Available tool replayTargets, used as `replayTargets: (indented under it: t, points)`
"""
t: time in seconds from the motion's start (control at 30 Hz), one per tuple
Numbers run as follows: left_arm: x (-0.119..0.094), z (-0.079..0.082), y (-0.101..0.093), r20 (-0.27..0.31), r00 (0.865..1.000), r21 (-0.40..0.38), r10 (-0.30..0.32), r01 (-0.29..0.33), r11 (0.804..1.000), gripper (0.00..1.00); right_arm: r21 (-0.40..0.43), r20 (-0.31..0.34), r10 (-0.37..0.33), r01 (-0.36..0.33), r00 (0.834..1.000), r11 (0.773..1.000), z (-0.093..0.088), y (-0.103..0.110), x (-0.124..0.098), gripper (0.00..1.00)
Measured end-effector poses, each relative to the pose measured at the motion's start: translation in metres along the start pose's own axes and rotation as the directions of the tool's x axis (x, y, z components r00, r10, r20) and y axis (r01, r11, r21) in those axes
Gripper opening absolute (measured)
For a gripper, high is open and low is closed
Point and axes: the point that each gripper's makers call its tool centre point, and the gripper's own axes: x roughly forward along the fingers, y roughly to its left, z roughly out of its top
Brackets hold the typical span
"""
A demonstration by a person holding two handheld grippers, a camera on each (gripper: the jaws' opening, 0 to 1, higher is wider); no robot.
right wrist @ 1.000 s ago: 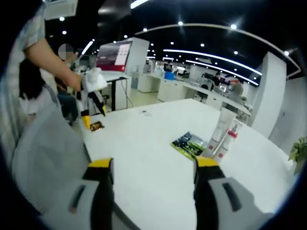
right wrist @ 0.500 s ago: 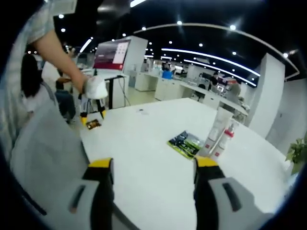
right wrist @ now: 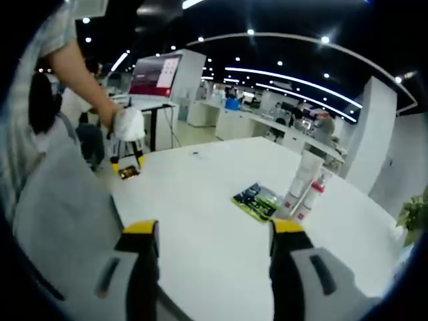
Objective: Arrange the skincare products in the storage area until every visible bottle or jar stands upright without overlapping.
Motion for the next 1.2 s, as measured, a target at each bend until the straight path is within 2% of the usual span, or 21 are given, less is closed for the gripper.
replayTargets:
  t: [0.07, 0.1, 0.2, 0.3, 0.4, 0.43, 0.53, 0.73, 0.8, 0.87, 0.93, 1.0, 1.07, 1.1, 1.13, 1.17, 1.2]
  points:
    - [-0.001, 0.002, 0.0, 0.023, 1.0, -0.031, -0.002, 0.002, 1.0, 0.44, -0.003, -0.002, 0.007, -0.007, 1.0, 1.0, 0.0, 0.001, 0.001, 0.64]
    - [-0.002, 0.003, 0.001, 0.044, 0.999, -0.088, 0.005, -0.002, 0.996, 0.41, -0.005, -0.001, 0.011, -0.011, 1.0, 1.0, 0.0, 0.002, 0.001, 0.64]
    - [0.001, 0.006, 0.002, 0.068, 0.998, -0.185, 0.017, -0.004, 0.983, 0.4, -0.013, -0.003, 0.011, -0.011, 1.0, 1.0, 0.0, 0.003, 0.001, 0.64]
    - [0.001, 0.007, 0.001, 0.074, 0.997, -0.192, 0.03, -0.016, 0.981, 0.39, -0.006, 0.006, 0.004, -0.004, 1.0, 1.0, 0.001, 0.001, 0.0, 0.64]
    - [-0.001, 0.013, 0.0, 0.111, 0.993, -0.235, 0.037, -0.009, 0.972, 0.37, -0.004, 0.01, 0.009, -0.009, 1.0, 1.0, 0.002, 0.002, 0.0, 0.64]
    - [-0.003, 0.017, 0.0, 0.13, 0.991, -0.269, 0.034, 0.002, 0.963, 0.36, -0.004, 0.01, 0.011, -0.011, 1.0, 1.0, 0.002, 0.002, 0.0, 0.64]
    - [-0.007, 0.023, 0.003, 0.147, 0.988, -0.3, 0.051, -0.004, 0.954, 0.36, -0.008, 0.01, 0.024, -0.024, 1.0, 1.0, 0.002, 0.005, 0.0, 0.64]
    - [-0.019, 0.042, 0.006, 0.184, 0.98, -0.303, 0.079, -0.02, 0.953, 0.36, 0.005, 0.014, 0.024, -0.024, 1.0, 1.0, 0.003, 0.004, -0.001, 0.64]
    - [-0.024, 0.052, 0.009, 0.22, 0.971, -0.325, 0.094, -0.018, 0.945, 0.36, 0.01, 0.014, 0.027, -0.028, 1.0, 1.0, 0.003, 0.005, -0.001, 0.64]
    - [-0.03, 0.065, 0.013, 0.261, 0.959, -0.368, 0.114, -0.01, 0.93, 0.36, 0.013, 0.014, 0.031, -0.031, 0.999, 0.999, 0.002, 0.005, 0.0, 0.65]
    - [-0.04, 0.086, 0.014, 0.333, 0.935, -0.412, 0.118, 0.032, 0.911, 0.36, 0.016, 0.013, 0.026, -0.026, 1.0, 1.0, 0.002, 0.004, -0.001, 0.65]
    - [-0.049, 0.1, 0.014, 0.377, 0.918, -0.434, 0.124, 0.057, 0.899, 0.36, 0.027, 0.019, 0.02, -0.02, 1.0, 0.999, 0.003, 0.003, -0.001, 0.65]
    - [-0.06, 0.117, 0.015, 0.43, 0.891, -0.465, 0.145, 0.081, 0.882, 0.36, 0.043, 0.024, 0.02, -0.021, 1.0, 0.999, 0.004, 0.001, 0.0, 0.65]
    - [-0.067, 0.128, 0.014, 0.466, 0.871, -0.482, 0.156, 0.102, 0.87, 0.36, 0.047, 0.024, 0.023, -0.024, 0.999, 0.999, 0.004, 0.002, 0.0, 0.65]
    - [-0.071, 0.134, 0.012, 0.484, 0.86, -0.489, 0.161, 0.113, 0.865, 0.36, 0.051, 0.027, 0.026, -0.027, 0.999, 0.998, 0.004, 0.002, -0.001, 0.65]
    - [-0.074, 0.141, 0.011, 0.498, 0.851, -0.497, 0.17, 0.119, 0.86, 0.36, 0.051, 0.028, 0.027, -0.029, 0.999, 0.998, 0.005, 0.002, -0.001, 0.65]
    - [-0.077, 0.147, 0.008, 0.49, 0.854, -0.489, 0.174, 0.104, 0.866, 0.36, 0.048, 0.031, 0.03, -0.031, 0.999, 0.998, 0.005, 0.003, -0.001, 0.65]
